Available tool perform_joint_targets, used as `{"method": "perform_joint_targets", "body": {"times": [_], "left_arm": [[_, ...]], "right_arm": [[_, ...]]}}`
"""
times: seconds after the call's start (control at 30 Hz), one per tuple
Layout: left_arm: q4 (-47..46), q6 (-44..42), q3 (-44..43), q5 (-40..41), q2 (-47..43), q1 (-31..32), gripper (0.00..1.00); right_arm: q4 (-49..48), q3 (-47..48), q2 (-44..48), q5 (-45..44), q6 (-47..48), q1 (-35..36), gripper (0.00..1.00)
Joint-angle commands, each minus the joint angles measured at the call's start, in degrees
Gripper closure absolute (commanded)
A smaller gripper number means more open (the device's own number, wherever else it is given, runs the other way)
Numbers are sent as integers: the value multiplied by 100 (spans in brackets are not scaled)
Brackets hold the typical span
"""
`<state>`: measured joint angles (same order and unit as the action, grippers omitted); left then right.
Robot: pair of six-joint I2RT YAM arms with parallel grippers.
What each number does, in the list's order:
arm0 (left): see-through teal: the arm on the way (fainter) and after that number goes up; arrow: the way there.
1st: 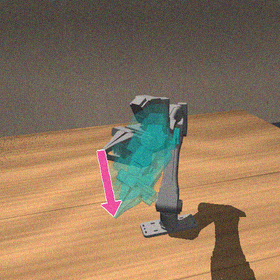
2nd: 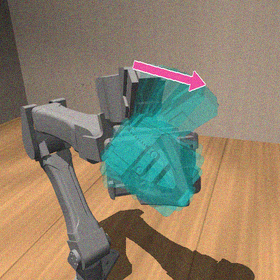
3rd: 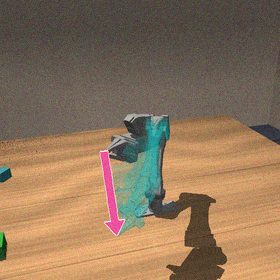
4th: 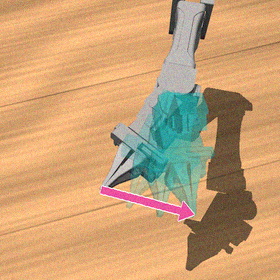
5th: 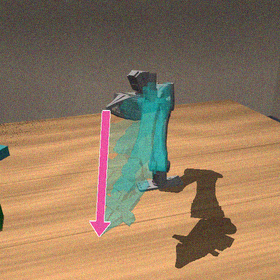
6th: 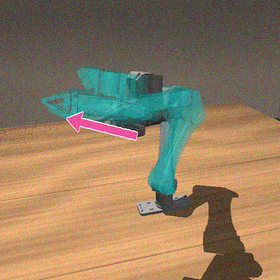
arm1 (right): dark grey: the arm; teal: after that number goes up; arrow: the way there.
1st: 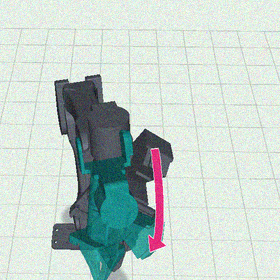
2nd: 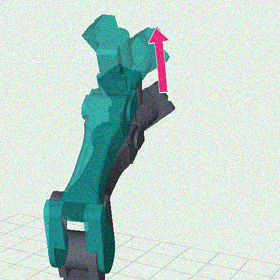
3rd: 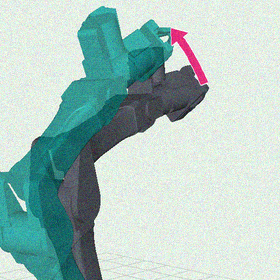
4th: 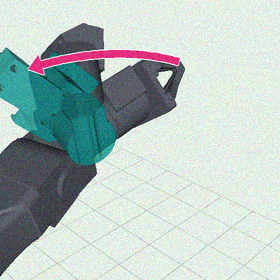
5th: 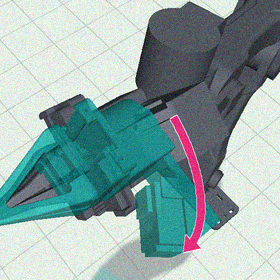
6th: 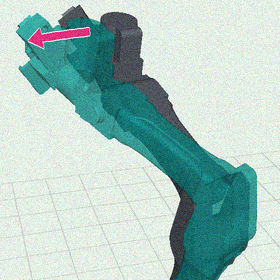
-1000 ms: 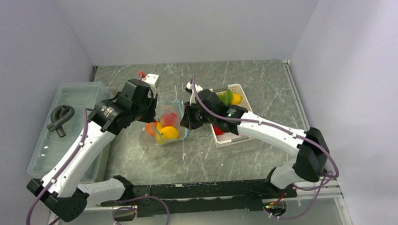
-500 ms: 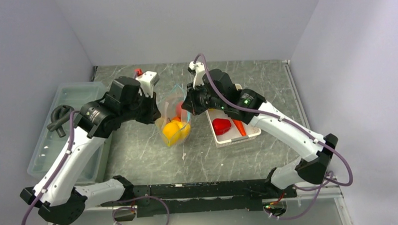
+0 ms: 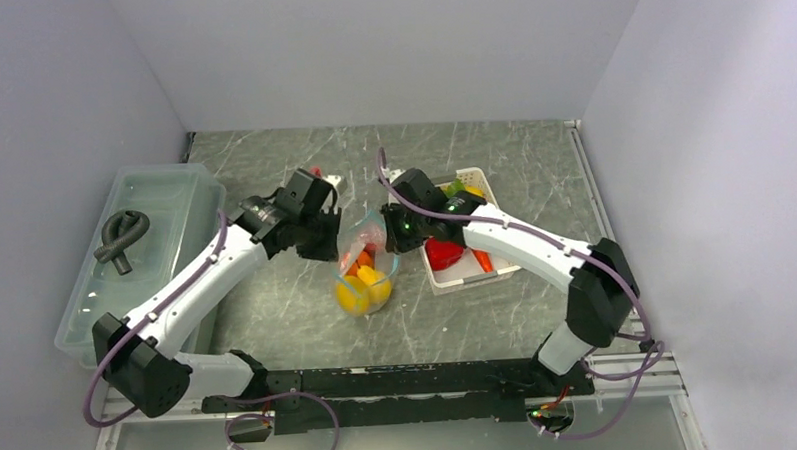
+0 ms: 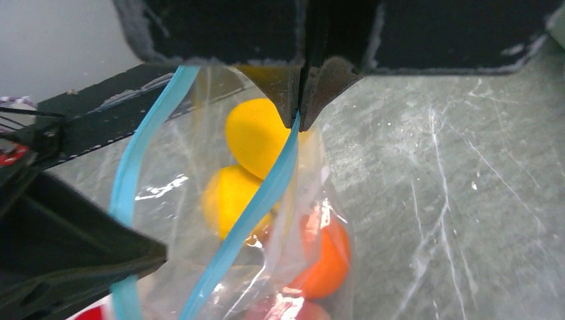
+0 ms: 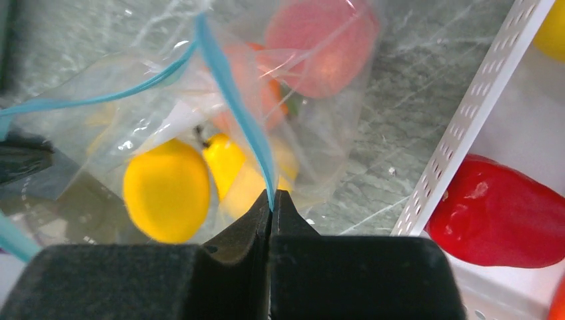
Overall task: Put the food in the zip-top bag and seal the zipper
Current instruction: Adjust the zipper food storage bag at the center of the board.
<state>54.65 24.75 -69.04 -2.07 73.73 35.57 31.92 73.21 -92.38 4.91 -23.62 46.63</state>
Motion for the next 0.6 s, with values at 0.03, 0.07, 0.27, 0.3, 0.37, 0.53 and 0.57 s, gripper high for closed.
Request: {"method": "perform_joint_targets", "body": {"times": [0.03,0.07,0.27,0.3,0.37,0.53,0.57], "left_arm": [[34,-123,-1372,58,-399,-15,100],[141,-162,-1609,70,-411,-15,100],[284,-219,-1998,117,-435,-15,100],[219,-198,-1863,127,-424,-20,100],[-32,-126,-1464,180,-397,-15,100],[-744,103,-303,97,-1,-23,100],[-763,134,-235,71,132,-24,100]], "right_arm": [[17,889,859,-119,53,38,100],[72,1019,946,-127,61,45,100],[10,1170,1268,-73,21,92,100],[-45,1066,1230,-103,-3,92,100],[-308,751,1027,56,-90,92,100],[-646,115,133,280,-244,105,100],[-622,119,35,245,-236,115,100]]}}
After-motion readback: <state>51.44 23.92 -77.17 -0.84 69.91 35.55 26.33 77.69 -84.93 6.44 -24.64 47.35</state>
